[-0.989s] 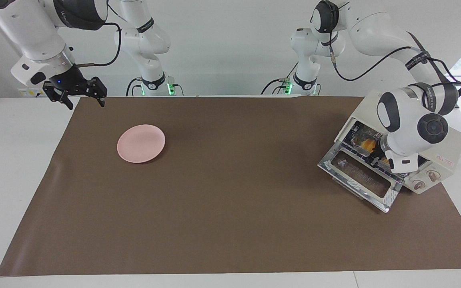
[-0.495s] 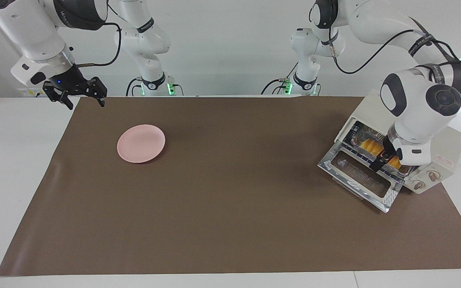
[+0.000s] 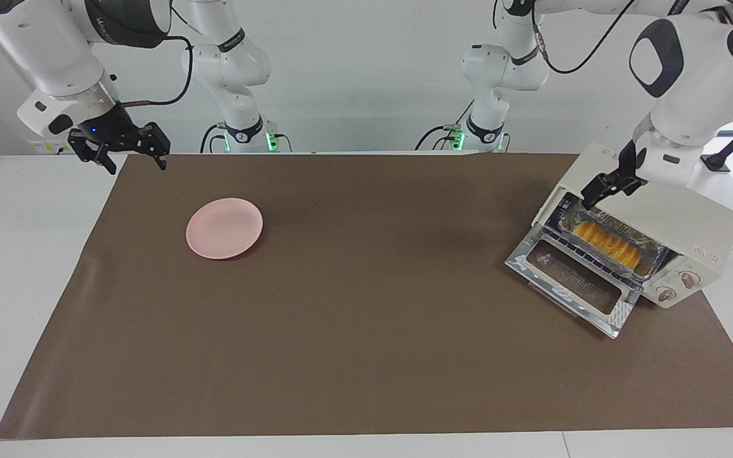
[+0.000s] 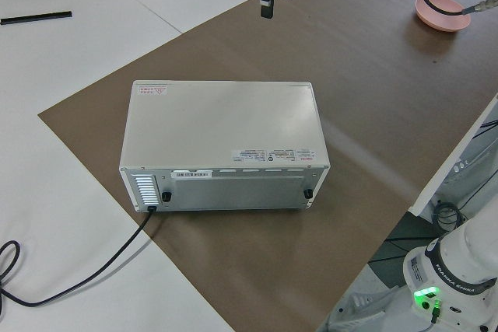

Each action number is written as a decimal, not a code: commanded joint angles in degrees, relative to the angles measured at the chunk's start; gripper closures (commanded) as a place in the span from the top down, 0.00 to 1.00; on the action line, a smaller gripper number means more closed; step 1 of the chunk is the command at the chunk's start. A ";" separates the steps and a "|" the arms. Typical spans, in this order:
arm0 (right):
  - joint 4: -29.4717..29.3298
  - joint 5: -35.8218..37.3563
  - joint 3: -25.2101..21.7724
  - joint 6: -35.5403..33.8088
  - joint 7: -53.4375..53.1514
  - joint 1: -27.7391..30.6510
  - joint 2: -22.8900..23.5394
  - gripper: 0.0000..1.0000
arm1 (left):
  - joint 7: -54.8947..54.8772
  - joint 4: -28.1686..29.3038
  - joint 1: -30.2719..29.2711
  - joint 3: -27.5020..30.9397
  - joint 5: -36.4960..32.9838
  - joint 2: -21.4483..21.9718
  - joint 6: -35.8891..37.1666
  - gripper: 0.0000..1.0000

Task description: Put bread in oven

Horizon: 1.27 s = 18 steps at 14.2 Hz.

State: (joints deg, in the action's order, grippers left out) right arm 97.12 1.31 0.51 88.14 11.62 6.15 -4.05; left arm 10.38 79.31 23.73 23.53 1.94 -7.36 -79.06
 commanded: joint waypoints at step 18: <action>0.18 0.18 0.45 -0.25 0.07 0.71 -0.69 1.00 | -2.65 6.46 -17.58 -25.47 -0.89 9.20 5.24 1.00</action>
State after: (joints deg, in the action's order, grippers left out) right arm 97.12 1.31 0.50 88.14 11.62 6.18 -4.05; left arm 8.09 82.29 5.07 -1.80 1.65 -1.13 -73.36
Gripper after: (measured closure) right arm 0.000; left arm 0.000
